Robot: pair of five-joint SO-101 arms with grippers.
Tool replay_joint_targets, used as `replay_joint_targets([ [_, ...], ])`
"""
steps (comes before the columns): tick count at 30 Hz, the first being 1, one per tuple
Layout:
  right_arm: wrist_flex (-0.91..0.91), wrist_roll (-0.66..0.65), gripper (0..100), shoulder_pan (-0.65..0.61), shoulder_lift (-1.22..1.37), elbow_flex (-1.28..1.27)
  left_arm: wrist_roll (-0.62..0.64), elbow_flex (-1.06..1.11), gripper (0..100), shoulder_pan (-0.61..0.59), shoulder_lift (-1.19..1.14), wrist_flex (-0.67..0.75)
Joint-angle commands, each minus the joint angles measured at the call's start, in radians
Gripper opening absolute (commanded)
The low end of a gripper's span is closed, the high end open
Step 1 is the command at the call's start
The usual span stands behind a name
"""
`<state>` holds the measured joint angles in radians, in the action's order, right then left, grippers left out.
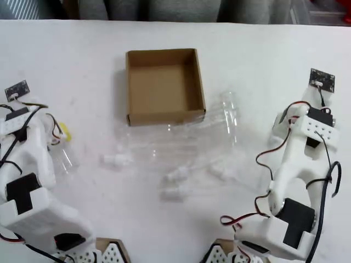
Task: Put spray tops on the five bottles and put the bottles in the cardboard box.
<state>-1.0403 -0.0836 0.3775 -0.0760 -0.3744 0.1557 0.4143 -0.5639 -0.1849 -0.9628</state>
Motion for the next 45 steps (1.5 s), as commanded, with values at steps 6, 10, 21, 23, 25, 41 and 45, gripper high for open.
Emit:
replay_joint_targets([
  [6,-0.047,0.049,17.0,-0.027,0.202,0.206,-0.002,-0.037,2,0.008,0.005,0.021],
  [10,-0.087,0.049,17.0,-0.027,0.297,0.299,-0.002,-0.038,2,0.008,0.005,0.021],
  [21,-0.087,0.051,17.0,-0.027,0.509,0.437,-0.002,-0.04,2,0.008,0.005,0.021],
  [23,-0.087,0.051,17.0,-0.027,0.538,0.457,-0.002,-0.04,2,0.008,0.005,0.021],
  [25,-0.087,0.051,16.6,-0.027,0.561,0.476,-0.002,-0.04,2,0.008,0.005,0.021],
  [41,-0.28,0.043,1.7,-0.027,0.355,0.485,-0.002,-0.041,2,0.008,0.004,0.026],
  [45,-0.42,0.041,1.7,-0.036,0.219,0.485,-0.002,-0.037,2,0.008,0.007,0.028],
])
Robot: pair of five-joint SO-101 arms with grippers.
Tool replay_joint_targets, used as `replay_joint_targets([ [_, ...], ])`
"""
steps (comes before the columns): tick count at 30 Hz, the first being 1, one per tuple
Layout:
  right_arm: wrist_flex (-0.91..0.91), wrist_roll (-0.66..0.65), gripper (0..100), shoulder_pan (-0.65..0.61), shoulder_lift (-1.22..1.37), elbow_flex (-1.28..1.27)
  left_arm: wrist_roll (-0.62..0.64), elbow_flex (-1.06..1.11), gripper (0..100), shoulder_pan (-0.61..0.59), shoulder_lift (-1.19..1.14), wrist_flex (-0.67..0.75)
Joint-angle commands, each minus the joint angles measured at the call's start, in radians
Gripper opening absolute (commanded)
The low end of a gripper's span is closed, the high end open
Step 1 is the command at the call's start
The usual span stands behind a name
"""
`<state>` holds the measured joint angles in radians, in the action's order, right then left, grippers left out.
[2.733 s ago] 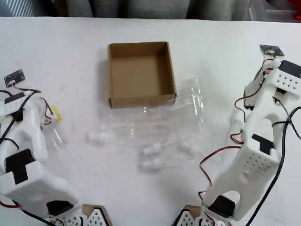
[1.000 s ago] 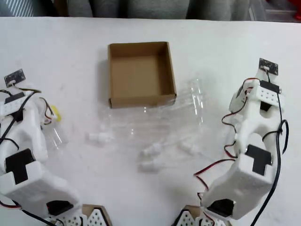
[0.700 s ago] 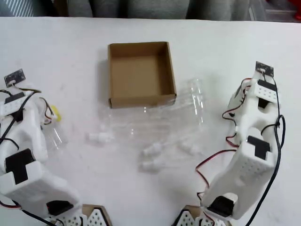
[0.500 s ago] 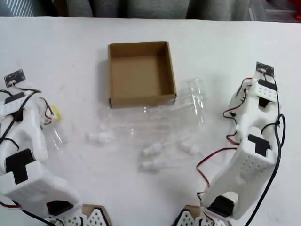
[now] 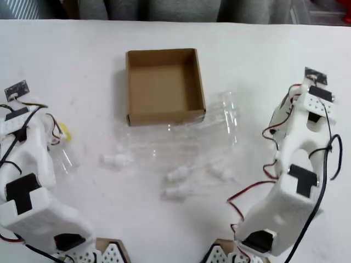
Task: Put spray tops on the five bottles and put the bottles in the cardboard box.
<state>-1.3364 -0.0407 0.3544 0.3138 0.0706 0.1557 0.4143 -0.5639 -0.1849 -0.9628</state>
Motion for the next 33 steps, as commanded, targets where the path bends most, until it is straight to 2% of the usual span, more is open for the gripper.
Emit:
replay_joint_targets([
  [1,-0.151,-0.002,1.7,-0.013,-0.211,0.04,0.0,-0.037,2,0.008,0.008,0.028],
  [7,-0.229,-0.003,1.8,-0.018,-0.473,0.037,0.002,-0.084,2,0.082,0.074,0.005],
  [13,-0.252,-0.002,1.9,-0.015,-0.679,0.014,-0.002,-0.084,2,0.226,0.398,-0.057],
  [18,-0.232,-0.002,2.1,-0.022,-0.773,-0.011,-0.002,-0.081,2,0.398,0.65,-0.057],
  [26,-0.056,-0.002,2.1,0.001,-0.97,-0.011,-0.002,0.044,2,0.705,0.839,-0.046],
  [30,-0.03,0.0,2.1,-0.007,-1.075,-0.012,0.002,0.23,2,0.829,0.931,0.112],
  [33,-0.03,0.006,2.2,-0.051,-1.119,-0.012,0.003,0.423,2,0.877,1.021,0.324],
])
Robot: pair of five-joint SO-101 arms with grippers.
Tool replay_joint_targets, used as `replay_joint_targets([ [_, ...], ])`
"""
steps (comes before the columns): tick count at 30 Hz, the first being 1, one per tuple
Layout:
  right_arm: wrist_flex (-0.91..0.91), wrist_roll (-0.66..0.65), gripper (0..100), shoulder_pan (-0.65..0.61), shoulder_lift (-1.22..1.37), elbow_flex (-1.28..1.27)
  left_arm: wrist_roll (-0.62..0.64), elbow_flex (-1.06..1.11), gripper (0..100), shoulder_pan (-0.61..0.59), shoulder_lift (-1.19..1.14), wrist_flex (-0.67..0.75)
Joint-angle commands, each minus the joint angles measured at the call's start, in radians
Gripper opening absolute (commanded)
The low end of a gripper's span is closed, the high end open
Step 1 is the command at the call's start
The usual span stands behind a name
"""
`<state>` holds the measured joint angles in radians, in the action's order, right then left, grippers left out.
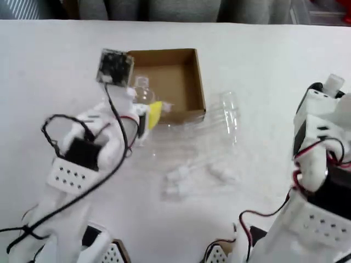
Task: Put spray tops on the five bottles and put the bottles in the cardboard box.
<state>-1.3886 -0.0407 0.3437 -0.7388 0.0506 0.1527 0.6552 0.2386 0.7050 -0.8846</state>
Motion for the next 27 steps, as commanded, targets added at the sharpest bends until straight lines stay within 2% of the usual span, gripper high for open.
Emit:
replay_joint_targets([
  [1,0.022,0.006,2.2,-0.056,-0.073,0.008,0.006,0.249,2,0.082,0.166,0.324],
  [6,0.105,0.009,1.7,-0.153,-0.073,0.008,0.003,0.526,2,0.085,0.346,0.641],
  [11,0.275,0.009,1.7,-0.34,-0.082,0.008,0.003,0.686,2,0.105,0.472,0.801],
  [16,0.414,0.009,1.7,-0.604,-0.084,0.012,0.003,0.775,2,0.165,0.538,0.83],
  [20,0.49,0.009,1.7,-0.771,-0.082,0.012,0.002,0.824,2,0.163,0.567,0.833],
  [23,0.556,0.009,1.7,-0.852,-0.076,0.011,0.002,0.844,2,0.17,0.584,0.833],
  [27,0.654,0.009,1.7,-0.898,-0.068,0.006,0.002,0.859,2,0.17,0.601,0.832],
])
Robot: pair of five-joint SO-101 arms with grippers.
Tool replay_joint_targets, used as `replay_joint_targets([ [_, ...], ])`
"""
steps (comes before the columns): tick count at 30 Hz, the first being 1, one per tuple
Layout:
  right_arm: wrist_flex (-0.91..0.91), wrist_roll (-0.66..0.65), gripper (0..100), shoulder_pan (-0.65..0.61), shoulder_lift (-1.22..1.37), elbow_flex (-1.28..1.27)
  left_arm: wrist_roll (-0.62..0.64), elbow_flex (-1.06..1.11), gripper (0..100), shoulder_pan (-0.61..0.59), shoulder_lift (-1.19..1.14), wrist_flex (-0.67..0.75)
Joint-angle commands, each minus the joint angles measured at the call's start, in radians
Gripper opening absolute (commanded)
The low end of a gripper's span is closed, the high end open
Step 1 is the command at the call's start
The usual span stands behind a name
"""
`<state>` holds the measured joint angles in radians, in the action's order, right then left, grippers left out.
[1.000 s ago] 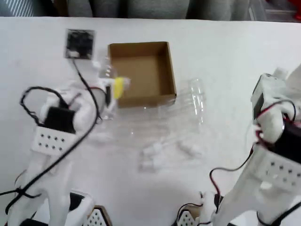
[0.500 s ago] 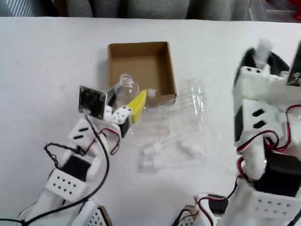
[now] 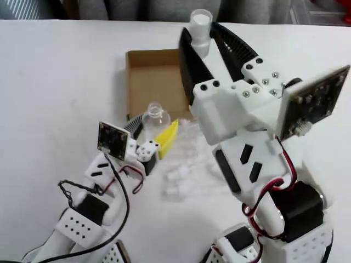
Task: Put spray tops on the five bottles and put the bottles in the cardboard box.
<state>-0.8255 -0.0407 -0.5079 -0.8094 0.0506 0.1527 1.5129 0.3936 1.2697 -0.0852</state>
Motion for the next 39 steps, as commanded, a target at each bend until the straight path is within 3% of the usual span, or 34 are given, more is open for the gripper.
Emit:
replay_joint_targets([
  [1,0.105,0.009,1.7,-0.059,0.007,0.0,0.002,0.006,2,0.015,0.041,0.032],
  [15,0.375,0.009,1.7,-0.097,0.022,-0.269,0.002,0.038,2,0.015,0.077,0.034],
  [30,0.367,0.158,1.6,-0.097,0.019,-0.305,0.0,0.043,2,0.01,0.079,0.034],
  [39,0.374,0.17,1.6,-0.097,0.019,-0.368,0.0,0.044,2,0.013,0.079,0.034],
])
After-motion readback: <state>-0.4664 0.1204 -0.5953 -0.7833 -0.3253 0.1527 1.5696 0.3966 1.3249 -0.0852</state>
